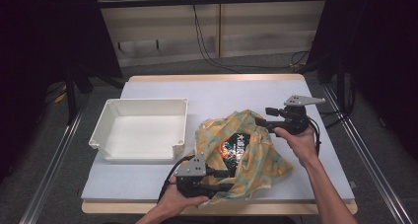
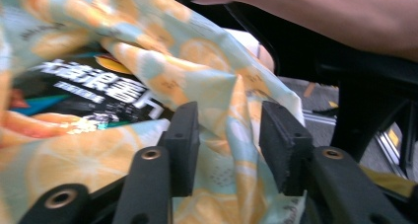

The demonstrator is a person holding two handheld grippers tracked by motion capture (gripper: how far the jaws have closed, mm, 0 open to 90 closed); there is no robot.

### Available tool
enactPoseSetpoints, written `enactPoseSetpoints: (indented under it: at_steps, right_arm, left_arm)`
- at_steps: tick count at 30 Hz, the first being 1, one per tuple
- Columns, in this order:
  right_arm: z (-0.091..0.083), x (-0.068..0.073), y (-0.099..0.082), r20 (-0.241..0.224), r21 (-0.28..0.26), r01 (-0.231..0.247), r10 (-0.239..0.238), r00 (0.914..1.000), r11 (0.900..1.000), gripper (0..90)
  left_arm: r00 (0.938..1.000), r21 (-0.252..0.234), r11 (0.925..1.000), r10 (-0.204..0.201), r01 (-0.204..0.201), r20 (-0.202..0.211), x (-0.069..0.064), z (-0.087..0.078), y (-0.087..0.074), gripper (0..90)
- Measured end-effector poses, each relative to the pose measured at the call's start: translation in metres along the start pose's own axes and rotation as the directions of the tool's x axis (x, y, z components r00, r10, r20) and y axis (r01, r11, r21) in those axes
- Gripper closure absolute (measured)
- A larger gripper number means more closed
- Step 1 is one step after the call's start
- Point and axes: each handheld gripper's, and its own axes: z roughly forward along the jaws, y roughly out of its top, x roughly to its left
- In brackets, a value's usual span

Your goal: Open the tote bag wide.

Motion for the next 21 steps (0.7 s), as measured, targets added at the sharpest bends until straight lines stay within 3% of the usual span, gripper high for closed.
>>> enactPoseSetpoints:
  at_steps: [5, 7, 14, 18, 21]
  right_arm:
    - [-0.019, 0.015, -0.004, -0.024, -0.016, 0.010, -0.010, 0.9997, 0.9998, 36.2]
    - [-0.025, 0.022, -0.006, -0.028, -0.012, 0.013, -0.014, 0.9995, 0.9998, 37.9]
    - [-0.041, 0.052, -0.008, -0.091, 0.022, 0.053, -0.051, 0.9945, 0.9984, 55.0]
    - [-0.036, 0.065, -0.007, -0.135, 0.046, 0.067, -0.061, 0.9890, 0.9967, 62.3]
    - [-0.023, 0.077, -0.009, -0.157, 0.083, 0.098, -0.084, 0.9841, 0.9918, 66.5]
  left_arm:
    - [0.9994, -0.022, 0.9997, -0.010, 0.009, -0.032, 0.008, -0.010, 0.006, 56.3]
    - [0.9999, -0.014, 0.9999, 0.000, 0.000, -0.014, 0.009, -0.011, 0.009, 52.9]
    - [0.9968, -0.065, 0.9971, -0.043, 0.039, -0.067, 0.019, -0.022, 0.015, 58.7]
    - [0.9928, -0.041, 0.9981, -0.051, 0.046, -0.109, 0.023, -0.023, 0.016, 60.1]
    - [0.9940, -0.013, 0.9993, -0.036, 0.035, -0.103, 0.027, -0.014, 0.016, 63.2]
